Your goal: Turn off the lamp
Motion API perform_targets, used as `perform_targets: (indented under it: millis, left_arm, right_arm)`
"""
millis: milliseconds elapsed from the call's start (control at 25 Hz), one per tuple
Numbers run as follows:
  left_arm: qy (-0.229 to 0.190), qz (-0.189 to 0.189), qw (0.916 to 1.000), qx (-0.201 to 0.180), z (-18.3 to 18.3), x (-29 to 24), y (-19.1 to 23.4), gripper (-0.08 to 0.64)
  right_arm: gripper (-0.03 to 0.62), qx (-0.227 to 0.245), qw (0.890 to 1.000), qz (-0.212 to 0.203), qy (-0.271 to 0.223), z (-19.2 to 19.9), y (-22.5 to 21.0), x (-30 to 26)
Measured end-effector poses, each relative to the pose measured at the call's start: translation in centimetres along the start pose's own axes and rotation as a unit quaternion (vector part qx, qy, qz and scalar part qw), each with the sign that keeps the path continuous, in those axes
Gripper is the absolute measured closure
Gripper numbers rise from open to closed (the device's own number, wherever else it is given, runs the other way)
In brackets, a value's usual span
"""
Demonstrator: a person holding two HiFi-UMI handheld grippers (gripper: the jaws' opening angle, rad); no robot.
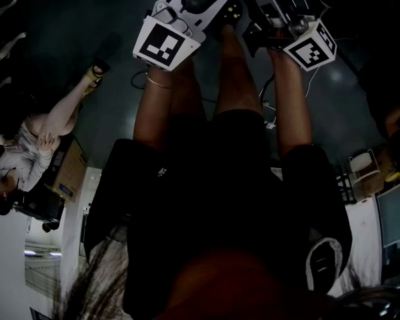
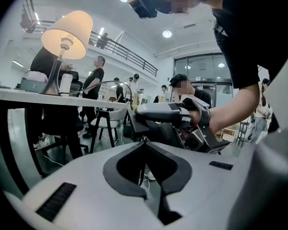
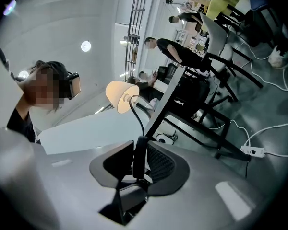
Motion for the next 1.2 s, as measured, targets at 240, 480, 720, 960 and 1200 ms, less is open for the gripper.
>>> perform_targets:
  millis: [240, 480, 720, 960, 1200]
  left_arm:
    - [0.005, 0.003, 1.0, 0.0, 0.1, -0.2, 0.1, 0.548]
    - [0.012, 0.004, 0.9999, -0.001, 0.3, -0.2, 0.2, 0.548]
    - [0.015, 0.004, 0.9999, 0.003, 0.7, -0.5, 0.3, 0.548]
    - [0.017, -0.024, 0.9993, 0.021, 1.5, -1.0, 0.2, 0.546]
    - [0.03, -0.041, 0.9985, 0.021, 2.1, -0.8, 0.1, 0.546]
  right_arm:
    - [0.508, -0.011, 1.0, 0.006, -0.004, 0.1, -0.3, 0.1]
    - [0.528, -0.014, 1.0, 0.007, -0.004, 0.2, -0.4, 0.2]
    - [0.528, -0.012, 1.0, 0.014, -0.004, 0.2, -0.6, 0.3]
    - [0.529, 0.026, 0.999, 0.036, 0.006, 0.3, -0.6, 0.7]
    - [0.529, 0.038, 0.998, 0.045, 0.016, 0.7, -0.8, 0.7]
Point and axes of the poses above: the fingertips, and each gripper's own axes: x backward along the fingers, y to its left, z out of its underside, the point moved 8 cm from there along x, backward along the fingers, and after that the axes turned 11 degrees about z, right-handed, at the moved point
